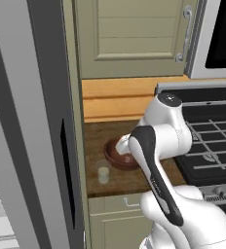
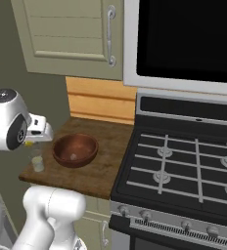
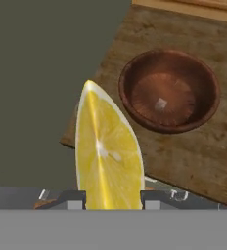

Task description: Grab a lemon wedge from the fridge and one ice cube from the ice bowl, and put them in the glass of lemonade.

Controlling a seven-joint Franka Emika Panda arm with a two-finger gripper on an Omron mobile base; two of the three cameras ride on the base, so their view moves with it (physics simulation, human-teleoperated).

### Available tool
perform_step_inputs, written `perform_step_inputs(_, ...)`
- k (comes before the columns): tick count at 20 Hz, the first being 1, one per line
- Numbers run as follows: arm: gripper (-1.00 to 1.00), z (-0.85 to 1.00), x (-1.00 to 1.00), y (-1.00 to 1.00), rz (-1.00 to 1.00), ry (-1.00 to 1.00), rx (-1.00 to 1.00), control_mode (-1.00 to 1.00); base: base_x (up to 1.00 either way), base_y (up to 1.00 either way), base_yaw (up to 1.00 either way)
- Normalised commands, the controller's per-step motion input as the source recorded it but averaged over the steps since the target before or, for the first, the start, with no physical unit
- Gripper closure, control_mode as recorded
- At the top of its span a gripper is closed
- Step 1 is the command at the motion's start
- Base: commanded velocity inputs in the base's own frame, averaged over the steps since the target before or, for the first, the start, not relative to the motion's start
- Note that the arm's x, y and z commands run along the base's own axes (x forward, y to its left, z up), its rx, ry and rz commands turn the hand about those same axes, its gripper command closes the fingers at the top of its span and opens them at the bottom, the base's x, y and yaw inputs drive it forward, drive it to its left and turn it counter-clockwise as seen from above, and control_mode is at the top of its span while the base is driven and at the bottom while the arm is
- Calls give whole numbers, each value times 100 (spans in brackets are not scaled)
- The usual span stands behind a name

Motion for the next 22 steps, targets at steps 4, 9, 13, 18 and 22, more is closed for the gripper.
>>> perform_step_inputs(4, 100, -48, 52, 1, 10, 0, 5, -100, 0, 0, 0)
perform_step_inputs(9, 100, -53, 22, 21, 16, 6, 0, -100, 0, 0, 0)
perform_step_inputs(13, 100, -15, 53, 70, 9, 7, -1, -100, 0, 0, 0)
perform_step_inputs(18, 100, -35, 48, 28, 7, 4, 0, -100, 0, 0, 0)
perform_step_inputs(22, 100, -59, 36, 15, 6, 8, -4, -100, 0, 0, 0)
